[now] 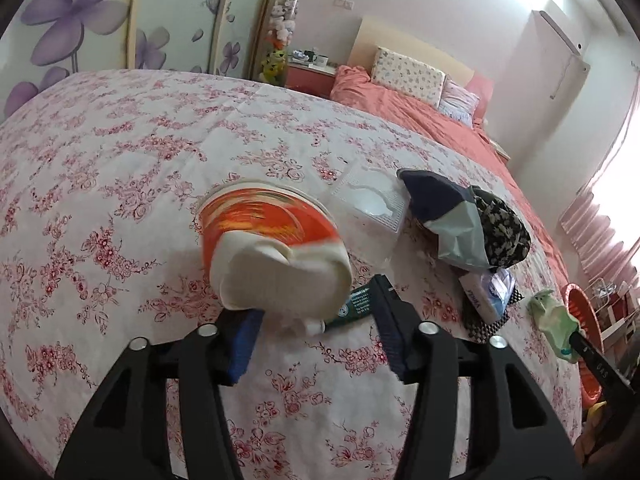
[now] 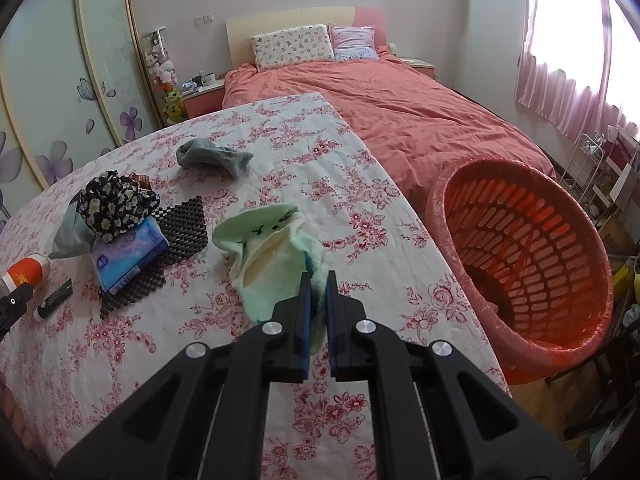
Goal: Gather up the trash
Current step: 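Grasp the orange paper cup with the left gripper and lift it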
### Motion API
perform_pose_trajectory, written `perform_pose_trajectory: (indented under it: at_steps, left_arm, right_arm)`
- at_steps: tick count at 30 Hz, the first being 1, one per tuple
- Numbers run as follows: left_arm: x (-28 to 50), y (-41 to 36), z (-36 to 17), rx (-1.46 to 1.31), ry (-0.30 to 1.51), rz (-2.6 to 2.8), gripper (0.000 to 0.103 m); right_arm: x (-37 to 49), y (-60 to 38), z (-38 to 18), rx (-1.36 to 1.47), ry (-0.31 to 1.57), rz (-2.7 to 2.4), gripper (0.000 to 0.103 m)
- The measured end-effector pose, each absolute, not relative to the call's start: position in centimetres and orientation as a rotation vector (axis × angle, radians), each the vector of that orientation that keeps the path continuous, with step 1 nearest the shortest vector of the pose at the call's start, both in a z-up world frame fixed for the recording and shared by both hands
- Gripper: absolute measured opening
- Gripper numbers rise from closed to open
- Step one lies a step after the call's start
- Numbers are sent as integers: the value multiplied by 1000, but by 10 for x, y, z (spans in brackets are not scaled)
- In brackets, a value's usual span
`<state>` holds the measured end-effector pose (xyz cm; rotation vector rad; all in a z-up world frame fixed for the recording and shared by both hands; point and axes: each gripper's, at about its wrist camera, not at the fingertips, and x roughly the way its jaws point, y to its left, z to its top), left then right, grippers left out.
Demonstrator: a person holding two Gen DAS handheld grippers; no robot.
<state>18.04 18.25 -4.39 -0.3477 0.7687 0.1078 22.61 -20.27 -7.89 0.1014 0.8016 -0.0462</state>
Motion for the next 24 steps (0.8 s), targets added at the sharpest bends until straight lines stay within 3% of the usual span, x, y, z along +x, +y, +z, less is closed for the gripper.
perform_pose_trajectory:
  at_steps: [1, 5, 11, 18, 20, 24]
  left_arm:
    - [179, 185, -44, -357, 767, 114, 66]
    - [173, 190, -47, -355, 771, 133, 69]
    - [175, 207, -47, -381, 770, 150, 69]
    - [178, 203, -41, -326, 732, 124, 46]
    - [177, 198, -38, -305, 721, 114, 29]
    - [176, 191, -32, -270, 701, 109, 30]
  right_arm:
    - [226, -203, -79, 101, 802, -46, 7]
    - [226, -202, -79, 99, 800, -45, 8]
    - [226, -199, -80, 89, 802, -48, 8]
    - [227, -196, -80, 77, 806, -50, 8]
    - [226, -196, -79, 76, 802, -49, 8]
    - [222, -196, -73, 76, 783, -42, 8]
